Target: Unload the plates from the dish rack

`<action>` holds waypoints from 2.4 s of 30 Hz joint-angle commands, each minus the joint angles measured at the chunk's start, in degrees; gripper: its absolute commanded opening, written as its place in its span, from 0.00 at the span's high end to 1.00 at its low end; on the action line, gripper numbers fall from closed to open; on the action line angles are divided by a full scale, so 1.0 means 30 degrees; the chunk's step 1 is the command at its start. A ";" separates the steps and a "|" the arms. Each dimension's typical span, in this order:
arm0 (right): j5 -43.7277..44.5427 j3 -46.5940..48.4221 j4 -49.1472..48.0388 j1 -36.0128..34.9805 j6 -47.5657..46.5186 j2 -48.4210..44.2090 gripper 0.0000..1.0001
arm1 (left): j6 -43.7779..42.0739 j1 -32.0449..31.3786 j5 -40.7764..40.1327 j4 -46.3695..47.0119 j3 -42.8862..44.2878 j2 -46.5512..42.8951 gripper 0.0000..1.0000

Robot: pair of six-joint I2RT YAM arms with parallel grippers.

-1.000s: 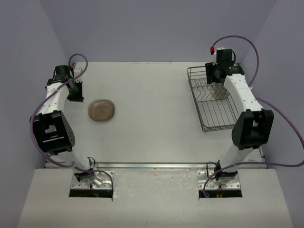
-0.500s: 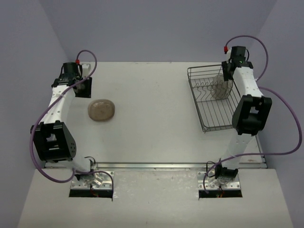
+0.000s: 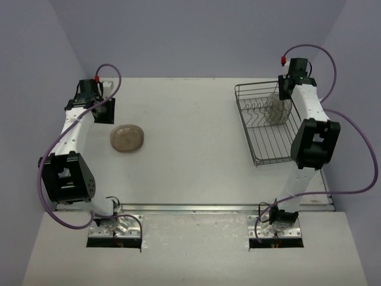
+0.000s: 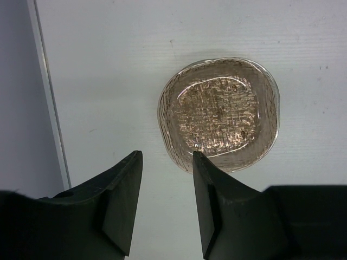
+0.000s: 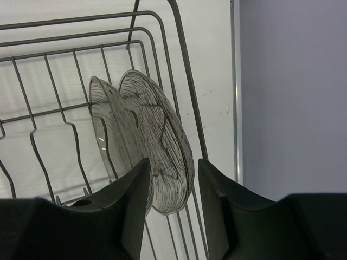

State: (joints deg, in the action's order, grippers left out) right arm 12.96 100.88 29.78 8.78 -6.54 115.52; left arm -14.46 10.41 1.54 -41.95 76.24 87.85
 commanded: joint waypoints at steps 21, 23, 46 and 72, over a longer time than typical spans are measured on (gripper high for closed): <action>0.0029 -0.0663 -0.1681 -0.0134 0.0155 -0.0196 0.60 | 0.0454 -0.0169 0.0277 0.0684 -0.0055 -0.0026 0.58; 0.0059 -0.0637 -0.1673 -0.0152 0.0023 0.0066 0.61 | 0.0454 -0.0187 0.0281 0.0684 -0.0046 0.0044 0.58; 0.3692 -0.2150 -0.4456 -0.2806 -0.4463 -0.2215 1.00 | 0.0414 -0.0190 0.0248 0.0392 0.0373 -0.0191 0.57; 0.3327 -0.2981 -0.3304 -0.2808 -0.4530 -0.1967 0.59 | 0.0454 -0.0190 0.0364 0.0419 0.0309 -0.0136 0.55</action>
State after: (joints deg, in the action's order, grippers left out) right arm 24.07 91.66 20.48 0.60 -22.45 110.65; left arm -13.41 10.39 2.20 -42.22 76.05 88.40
